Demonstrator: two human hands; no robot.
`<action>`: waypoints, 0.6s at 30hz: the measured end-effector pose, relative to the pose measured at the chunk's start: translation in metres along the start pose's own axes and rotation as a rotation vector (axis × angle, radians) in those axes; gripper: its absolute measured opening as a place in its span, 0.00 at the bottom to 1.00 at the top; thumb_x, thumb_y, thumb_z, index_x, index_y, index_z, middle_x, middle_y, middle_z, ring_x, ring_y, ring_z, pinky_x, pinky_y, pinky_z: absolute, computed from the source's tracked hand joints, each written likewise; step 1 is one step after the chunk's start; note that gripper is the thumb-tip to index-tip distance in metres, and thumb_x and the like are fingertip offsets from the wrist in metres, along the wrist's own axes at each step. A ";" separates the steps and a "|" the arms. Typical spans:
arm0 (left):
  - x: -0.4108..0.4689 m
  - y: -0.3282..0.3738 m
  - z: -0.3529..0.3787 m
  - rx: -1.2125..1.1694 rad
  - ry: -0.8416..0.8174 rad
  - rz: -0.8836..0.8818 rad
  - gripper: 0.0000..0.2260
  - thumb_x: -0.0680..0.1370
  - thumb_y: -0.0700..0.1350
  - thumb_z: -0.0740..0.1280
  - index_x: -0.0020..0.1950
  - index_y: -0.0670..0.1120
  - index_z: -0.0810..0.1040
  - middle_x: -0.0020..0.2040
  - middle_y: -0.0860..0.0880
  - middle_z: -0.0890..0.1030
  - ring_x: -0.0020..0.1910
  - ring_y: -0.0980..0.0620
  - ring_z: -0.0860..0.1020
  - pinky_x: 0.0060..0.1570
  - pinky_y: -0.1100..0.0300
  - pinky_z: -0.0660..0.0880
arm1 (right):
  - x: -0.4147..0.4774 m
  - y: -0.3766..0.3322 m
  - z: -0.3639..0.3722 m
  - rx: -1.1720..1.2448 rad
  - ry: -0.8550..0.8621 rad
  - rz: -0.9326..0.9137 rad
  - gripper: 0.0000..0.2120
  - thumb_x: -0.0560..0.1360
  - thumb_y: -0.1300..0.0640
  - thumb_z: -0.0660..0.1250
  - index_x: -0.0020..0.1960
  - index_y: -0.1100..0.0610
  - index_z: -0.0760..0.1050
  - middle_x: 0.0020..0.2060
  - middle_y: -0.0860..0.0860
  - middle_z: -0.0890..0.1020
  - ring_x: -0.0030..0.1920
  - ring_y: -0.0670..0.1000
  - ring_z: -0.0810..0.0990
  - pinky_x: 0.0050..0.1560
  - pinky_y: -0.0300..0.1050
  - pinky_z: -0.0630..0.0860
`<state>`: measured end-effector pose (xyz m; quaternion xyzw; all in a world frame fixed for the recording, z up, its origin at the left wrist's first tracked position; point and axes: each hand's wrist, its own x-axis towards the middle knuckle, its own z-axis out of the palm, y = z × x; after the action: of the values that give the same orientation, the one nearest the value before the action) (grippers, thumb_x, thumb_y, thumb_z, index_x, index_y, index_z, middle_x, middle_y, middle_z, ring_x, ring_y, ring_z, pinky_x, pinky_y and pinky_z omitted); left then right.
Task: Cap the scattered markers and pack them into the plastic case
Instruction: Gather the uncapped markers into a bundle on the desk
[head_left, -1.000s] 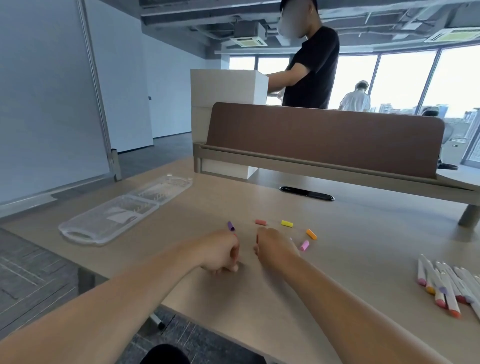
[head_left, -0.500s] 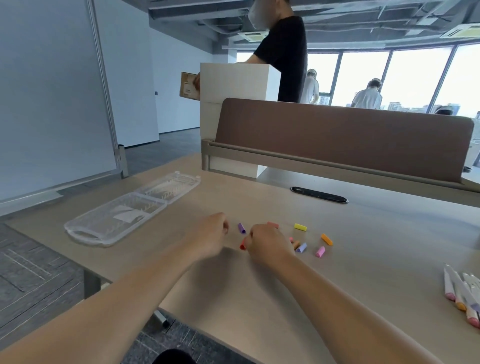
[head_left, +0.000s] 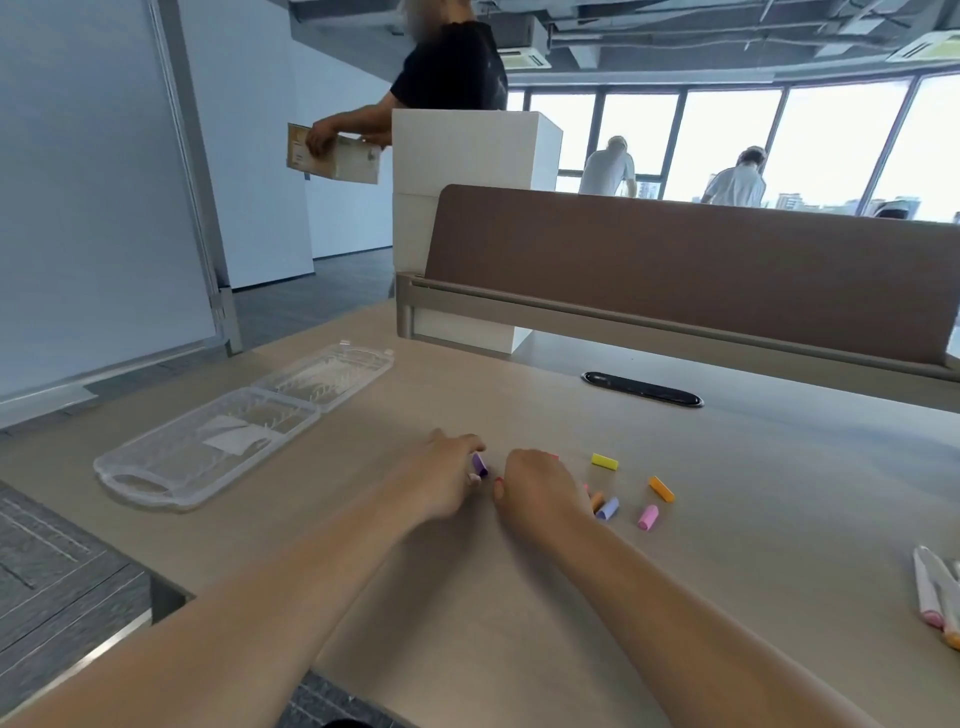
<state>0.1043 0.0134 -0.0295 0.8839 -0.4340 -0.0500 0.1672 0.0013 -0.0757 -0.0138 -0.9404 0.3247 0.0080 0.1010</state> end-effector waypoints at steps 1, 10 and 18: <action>0.003 0.001 0.003 0.004 0.004 -0.009 0.16 0.80 0.51 0.63 0.68 0.55 0.72 0.63 0.44 0.70 0.56 0.40 0.77 0.51 0.60 0.68 | 0.000 0.004 0.000 0.013 0.027 -0.019 0.13 0.83 0.57 0.57 0.61 0.60 0.74 0.58 0.58 0.79 0.59 0.59 0.78 0.47 0.48 0.68; 0.012 0.023 0.015 0.156 0.052 -0.006 0.12 0.83 0.52 0.57 0.57 0.45 0.70 0.57 0.40 0.74 0.57 0.38 0.76 0.55 0.47 0.74 | -0.005 0.048 0.001 0.139 0.171 -0.017 0.04 0.80 0.59 0.58 0.53 0.52 0.69 0.52 0.48 0.77 0.49 0.55 0.77 0.54 0.65 0.76; 0.009 0.071 0.018 0.052 0.051 0.133 0.09 0.79 0.37 0.60 0.57 0.42 0.73 0.63 0.48 0.78 0.59 0.46 0.75 0.47 0.59 0.66 | -0.019 0.093 -0.017 0.189 0.258 0.109 0.07 0.79 0.60 0.63 0.56 0.59 0.73 0.50 0.55 0.80 0.48 0.55 0.80 0.45 0.46 0.76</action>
<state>0.0522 -0.0382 -0.0223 0.8580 -0.4886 -0.0048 0.1581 -0.0717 -0.1391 -0.0124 -0.9009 0.3847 -0.1382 0.1460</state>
